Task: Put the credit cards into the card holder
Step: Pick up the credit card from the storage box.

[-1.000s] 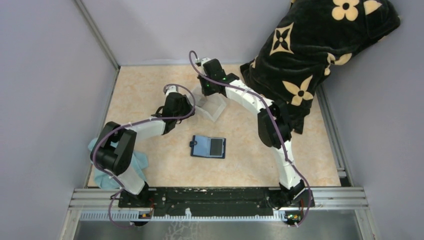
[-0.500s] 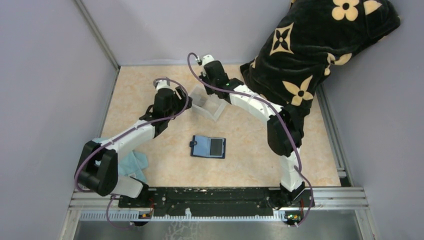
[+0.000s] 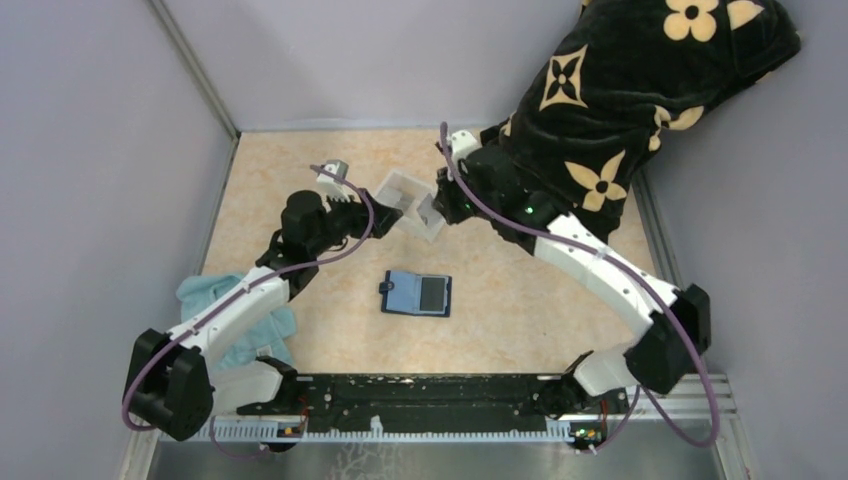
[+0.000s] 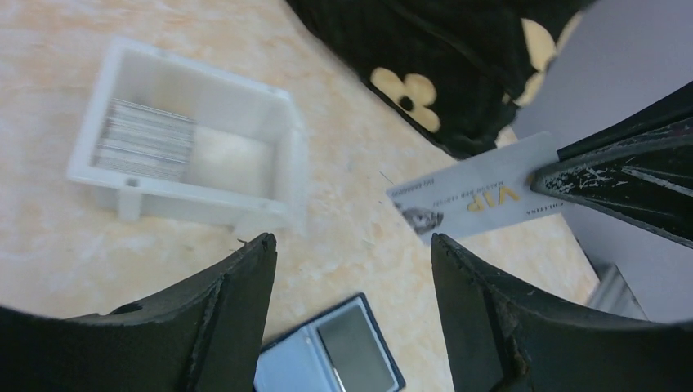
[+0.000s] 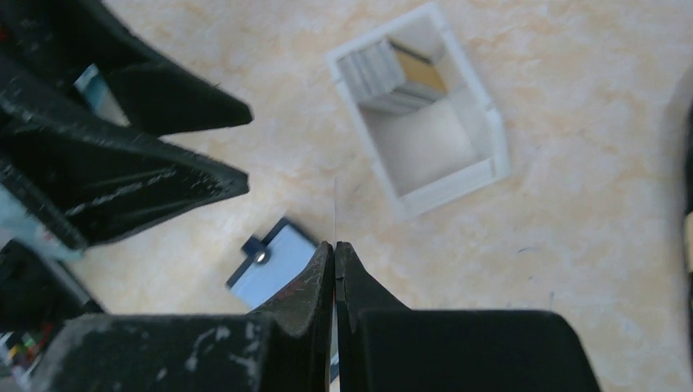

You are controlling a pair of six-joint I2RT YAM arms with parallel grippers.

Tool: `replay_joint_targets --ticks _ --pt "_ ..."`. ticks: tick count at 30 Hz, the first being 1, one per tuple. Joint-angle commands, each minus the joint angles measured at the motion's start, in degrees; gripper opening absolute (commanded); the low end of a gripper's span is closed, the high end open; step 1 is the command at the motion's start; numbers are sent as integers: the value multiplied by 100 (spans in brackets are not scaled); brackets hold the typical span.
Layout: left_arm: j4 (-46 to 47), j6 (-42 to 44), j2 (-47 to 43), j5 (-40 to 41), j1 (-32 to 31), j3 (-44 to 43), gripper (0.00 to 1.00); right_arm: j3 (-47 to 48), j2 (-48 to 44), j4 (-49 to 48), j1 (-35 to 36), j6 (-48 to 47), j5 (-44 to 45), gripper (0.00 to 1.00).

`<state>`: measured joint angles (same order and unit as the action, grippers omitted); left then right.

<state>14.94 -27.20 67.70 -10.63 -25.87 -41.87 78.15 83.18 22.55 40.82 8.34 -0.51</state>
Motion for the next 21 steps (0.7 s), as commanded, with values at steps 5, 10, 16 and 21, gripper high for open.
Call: replay_joint_targets --ticks 5,10,16,21 --pt "563 271 -267 -2423 11 392 75 -1623 -1425 -451 31 1060 -1641 0" --pt "426 351 -310 -3079 -57 439 72 -2230 -1868 -617 31 1329 -1964 0" --pt "26 544 -204 -3680 -145 340 66 -2510 -2044 -847 31 1556 -2246 0" --pt "-150 631 -19 -4105 -237 278 65 -2535 -2038 -880 29 1666 -2333 0"
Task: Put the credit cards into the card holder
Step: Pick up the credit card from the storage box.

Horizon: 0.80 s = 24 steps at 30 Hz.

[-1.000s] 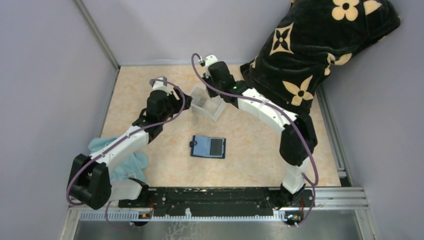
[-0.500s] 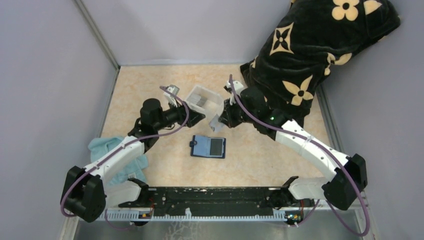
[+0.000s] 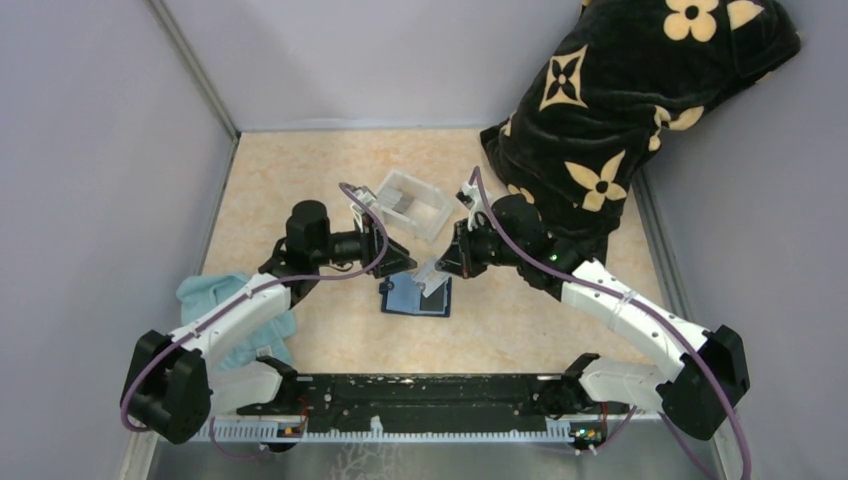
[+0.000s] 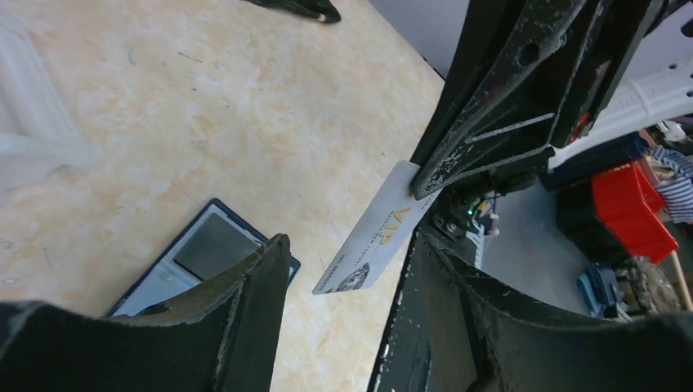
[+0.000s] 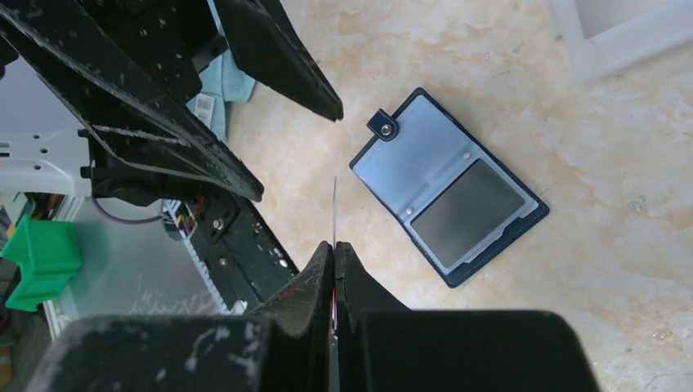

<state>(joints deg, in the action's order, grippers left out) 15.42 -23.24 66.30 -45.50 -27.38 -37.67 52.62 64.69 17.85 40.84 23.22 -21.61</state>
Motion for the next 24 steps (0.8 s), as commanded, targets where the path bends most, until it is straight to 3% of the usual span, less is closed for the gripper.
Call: replay_joint_targets --ticks 1,11,24 --pt "-231 256 158 -653 -110 -158 65 14 -183 -407 21 186 -255 0" --pt "-303 412 406 -858 -185 -235 66 15 78 -562 -4 279 -637 0" --pt "-360 487 856 -1434 -198 -485 53 -72 497 -966 -282 393 -1254 0"
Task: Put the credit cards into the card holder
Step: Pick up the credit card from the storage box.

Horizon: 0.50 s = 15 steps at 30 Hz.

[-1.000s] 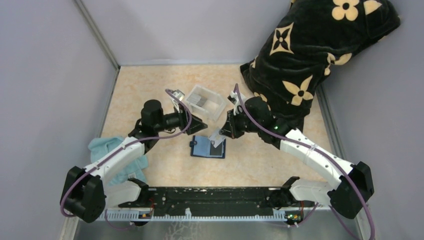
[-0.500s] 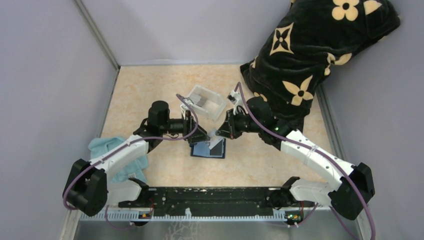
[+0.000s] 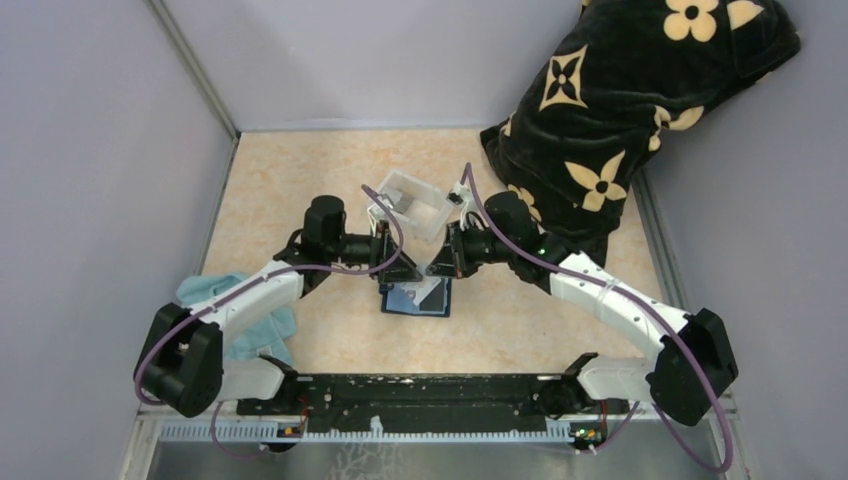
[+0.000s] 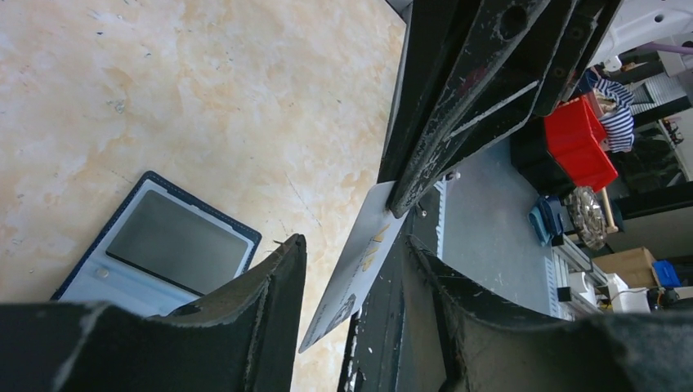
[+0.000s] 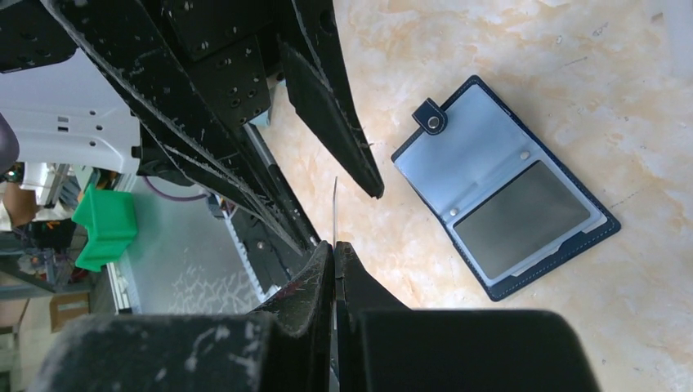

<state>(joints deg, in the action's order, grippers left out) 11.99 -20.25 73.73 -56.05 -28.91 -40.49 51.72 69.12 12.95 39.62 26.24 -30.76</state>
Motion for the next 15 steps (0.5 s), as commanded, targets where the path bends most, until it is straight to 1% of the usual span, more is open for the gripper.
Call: replay_joint_targets --ticks 1,4,5,7,9,12,15 --pt "-85 240 139 -380 -45 -222 53 35 76 -511 -198 95 -387 0" --pt "-213 347 186 -403 -50 -262 52 86 152 -528 -315 94 -494 0" --pt "-241 374 220 -417 -46 -285 50 89 181 -524 -355 88 -527 0" --pt "-288 422 281 -440 -46 -341 40 89 235 -529 -432 68 -594 0" --pt "-295 437 343 -458 -46 -377 28 75 286 -563 -482 57 -647 0" --pt "-287 429 452 -482 -45 -416 15 61 357 -614 -522 44 -702 0" --pt "-272 438 579 -546 -45 -439 0 78 423 -632 -583 28 -720 0"
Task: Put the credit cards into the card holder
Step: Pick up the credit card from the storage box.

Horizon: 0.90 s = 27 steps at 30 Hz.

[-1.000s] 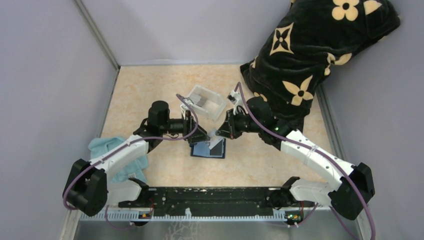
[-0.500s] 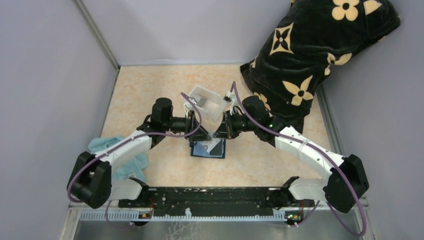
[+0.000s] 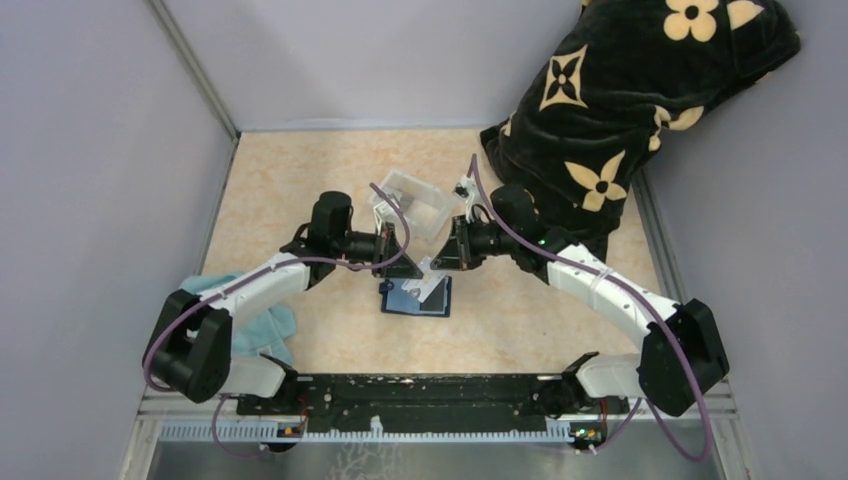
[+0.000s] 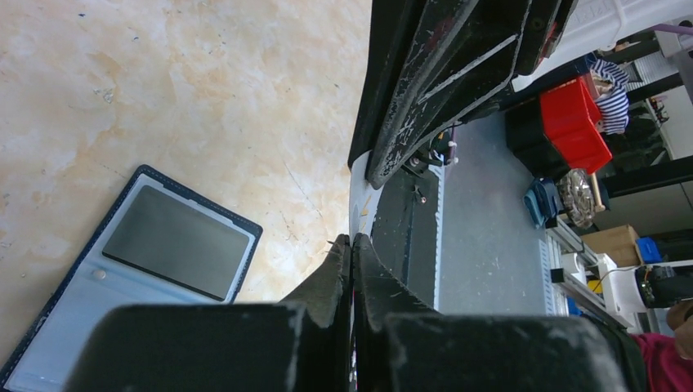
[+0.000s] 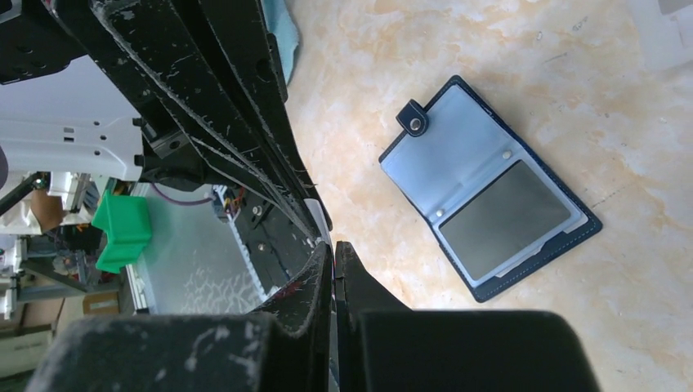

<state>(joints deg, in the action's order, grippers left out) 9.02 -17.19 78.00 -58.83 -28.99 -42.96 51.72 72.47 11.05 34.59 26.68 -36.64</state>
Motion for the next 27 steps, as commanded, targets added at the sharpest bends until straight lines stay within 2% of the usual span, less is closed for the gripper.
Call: replay_joint_targets --ticks 1,3,4,6,9,13,17,21,27 --pt "8 143 177 -269 -40 -187 0 87 99 -456 -110 -14 -139 0" --pt "-12 178 212 -271 -36 -180 0 117 110 -465 -163 -33 -138 0" --pt "-17 189 223 -240 -37 -182 0 143 111 -433 -182 -50 -80 9" --pt "-6 164 225 -75 -35 -165 0 174 40 -355 -214 -177 122 33" --pt "66 -4 198 373 -32 -154 0 5 -239 -392 -216 -232 712 53" --pt "578 -557 -12 1267 -29 108 0 -356 -591 -590 -215 -183 1396 56" --pt "1714 -1659 -250 1903 -28 655 0 -855 -787 -1100 -216 100 1594 56" --pt "3141 -2768 -245 2023 -35 1269 0 -1395 -856 -1951 -216 465 1479 54" --pt "4489 -3821 114 1896 -30 1636 0 -1713 -632 -2900 -216 817 1170 50"
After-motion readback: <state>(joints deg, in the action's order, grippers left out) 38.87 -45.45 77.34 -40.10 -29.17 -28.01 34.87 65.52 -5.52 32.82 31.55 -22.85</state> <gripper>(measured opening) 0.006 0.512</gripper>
